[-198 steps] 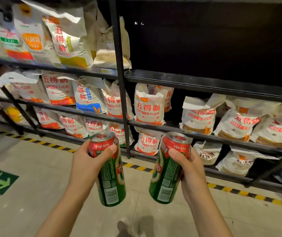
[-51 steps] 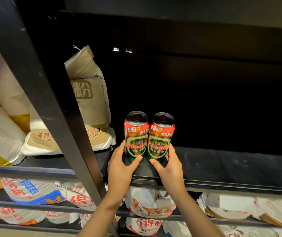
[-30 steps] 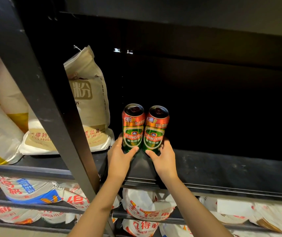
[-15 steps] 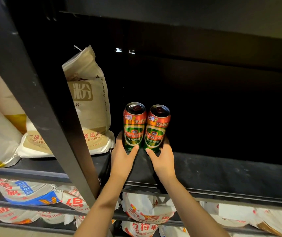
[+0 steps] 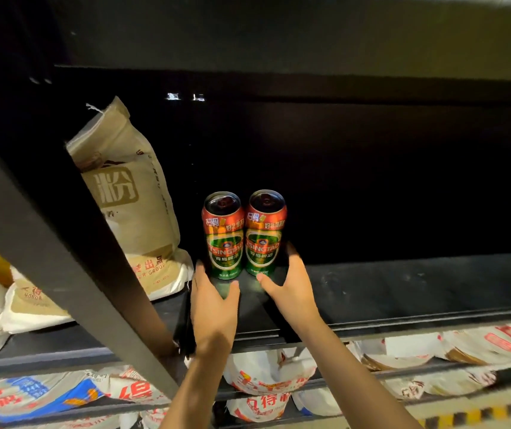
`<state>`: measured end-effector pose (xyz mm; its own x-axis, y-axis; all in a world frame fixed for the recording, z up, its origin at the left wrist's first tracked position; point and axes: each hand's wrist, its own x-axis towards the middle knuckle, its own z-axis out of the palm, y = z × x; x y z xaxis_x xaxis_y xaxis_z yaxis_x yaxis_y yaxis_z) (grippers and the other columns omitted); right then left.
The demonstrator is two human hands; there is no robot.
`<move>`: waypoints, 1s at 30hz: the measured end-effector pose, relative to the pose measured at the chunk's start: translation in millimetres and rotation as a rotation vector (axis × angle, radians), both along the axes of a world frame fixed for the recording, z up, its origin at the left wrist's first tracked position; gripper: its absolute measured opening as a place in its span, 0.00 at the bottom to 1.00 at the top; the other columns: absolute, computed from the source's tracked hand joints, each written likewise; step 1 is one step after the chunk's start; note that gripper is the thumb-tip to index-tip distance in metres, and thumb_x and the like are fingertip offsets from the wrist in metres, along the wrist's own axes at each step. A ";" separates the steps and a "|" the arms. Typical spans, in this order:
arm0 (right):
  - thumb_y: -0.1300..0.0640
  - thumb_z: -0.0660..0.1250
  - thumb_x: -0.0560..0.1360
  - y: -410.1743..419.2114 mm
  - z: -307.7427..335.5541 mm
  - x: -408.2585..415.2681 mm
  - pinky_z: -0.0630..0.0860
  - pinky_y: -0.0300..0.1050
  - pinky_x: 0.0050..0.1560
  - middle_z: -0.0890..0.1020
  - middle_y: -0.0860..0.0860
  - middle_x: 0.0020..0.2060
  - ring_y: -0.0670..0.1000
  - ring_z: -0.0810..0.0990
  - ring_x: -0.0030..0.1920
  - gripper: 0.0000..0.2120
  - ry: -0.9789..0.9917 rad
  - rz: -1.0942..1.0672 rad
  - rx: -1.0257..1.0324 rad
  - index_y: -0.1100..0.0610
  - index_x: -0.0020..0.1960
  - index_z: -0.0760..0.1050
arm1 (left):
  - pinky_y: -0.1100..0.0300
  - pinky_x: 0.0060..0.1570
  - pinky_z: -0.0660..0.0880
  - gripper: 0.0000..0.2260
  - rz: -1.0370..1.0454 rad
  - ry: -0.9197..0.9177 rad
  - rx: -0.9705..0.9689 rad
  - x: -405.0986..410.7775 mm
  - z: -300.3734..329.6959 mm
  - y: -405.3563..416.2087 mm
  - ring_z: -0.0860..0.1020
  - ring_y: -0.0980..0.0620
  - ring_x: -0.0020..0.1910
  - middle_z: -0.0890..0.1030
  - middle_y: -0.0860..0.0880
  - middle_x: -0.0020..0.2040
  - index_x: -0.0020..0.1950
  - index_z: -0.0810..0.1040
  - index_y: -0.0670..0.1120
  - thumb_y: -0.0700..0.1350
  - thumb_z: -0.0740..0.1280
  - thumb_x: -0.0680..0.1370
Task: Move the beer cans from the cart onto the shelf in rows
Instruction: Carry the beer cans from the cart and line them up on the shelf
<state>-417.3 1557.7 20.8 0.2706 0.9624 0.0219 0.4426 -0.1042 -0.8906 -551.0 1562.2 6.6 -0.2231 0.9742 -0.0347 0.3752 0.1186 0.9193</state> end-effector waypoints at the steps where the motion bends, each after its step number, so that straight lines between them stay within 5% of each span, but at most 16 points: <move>1: 0.55 0.70 0.75 -9.3 2.8 4.1 0.60 0.32 0.62 0.67 0.43 0.64 0.40 0.64 0.65 0.33 -0.036 -0.004 0.010 0.53 0.74 0.58 | 0.54 0.70 0.60 0.32 -0.021 0.019 -0.022 -2.1 2.7 -7.4 0.63 0.49 0.72 0.64 0.47 0.74 0.76 0.57 0.46 0.45 0.68 0.76; 7: 0.52 0.62 0.79 -106.5 12.3 57.0 0.71 0.44 0.65 0.75 0.46 0.64 0.45 0.72 0.64 0.17 -0.296 -0.072 0.022 0.53 0.67 0.71 | 0.59 0.64 0.62 0.23 -0.360 0.235 0.034 0.6 21.8 -59.9 0.68 0.50 0.67 0.71 0.48 0.68 0.71 0.67 0.45 0.45 0.66 0.77; 12: 0.54 0.63 0.78 -251.3 16.2 109.0 0.71 0.36 0.56 0.76 0.42 0.57 0.40 0.72 0.57 0.14 -0.330 -0.356 -0.041 0.52 0.64 0.74 | 0.61 0.61 0.66 0.15 -0.770 0.344 0.162 72.8 45.1 -125.8 0.73 0.52 0.62 0.75 0.56 0.61 0.64 0.74 0.51 0.46 0.66 0.77; 16: 0.54 0.64 0.78 -384.3 9.1 131.1 0.66 0.33 0.47 0.78 0.44 0.58 0.45 0.77 0.49 0.13 -0.342 -0.623 -0.175 0.50 0.62 0.74 | 0.65 0.54 0.68 0.16 -1.112 0.374 0.214 135.5 47.1 -205.0 0.74 0.56 0.60 0.74 0.59 0.61 0.65 0.73 0.53 0.51 0.65 0.77; 19: 0.52 0.64 0.78 -513.2 1.8 132.6 0.66 0.34 0.53 0.77 0.42 0.58 0.44 0.76 0.55 0.13 -0.283 -0.867 -0.230 0.50 0.62 0.74 | 0.59 0.55 0.72 0.17 -1.361 0.392 0.221 184.4 42.0 -295.2 0.75 0.54 0.59 0.76 0.55 0.63 0.66 0.72 0.54 0.52 0.64 0.77; 22: 0.51 0.65 0.77 -646.3 -7.4 118.1 0.65 0.31 0.47 0.77 0.41 0.56 0.39 0.74 0.47 0.13 -0.238 -1.124 -0.274 0.48 0.61 0.75 | 0.64 0.55 0.69 0.17 -1.604 0.297 0.229 220.2 35.5 -403.8 0.73 0.57 0.60 0.75 0.56 0.62 0.66 0.72 0.51 0.48 0.65 0.77; 26: 0.52 0.65 0.77 -797.3 -17.0 74.4 0.65 0.26 0.47 0.76 0.40 0.54 0.41 0.74 0.55 0.12 -0.131 -1.497 -0.294 0.49 0.60 0.75 | 0.67 0.52 0.66 0.16 -1.924 0.225 0.291 253.6 26.2 -552.4 0.74 0.58 0.57 0.74 0.59 0.56 0.64 0.74 0.50 0.49 0.67 0.76; 30: 0.53 0.65 0.77 -898.9 -15.5 21.2 0.65 0.28 0.48 0.76 0.40 0.52 0.38 0.74 0.52 0.11 -0.043 -1.779 -0.292 0.48 0.59 0.75 | 0.62 0.57 0.72 0.15 -2.217 0.153 0.180 264.4 28.1 -681.7 0.76 0.60 0.55 0.78 0.59 0.55 0.61 0.76 0.51 0.50 0.68 0.76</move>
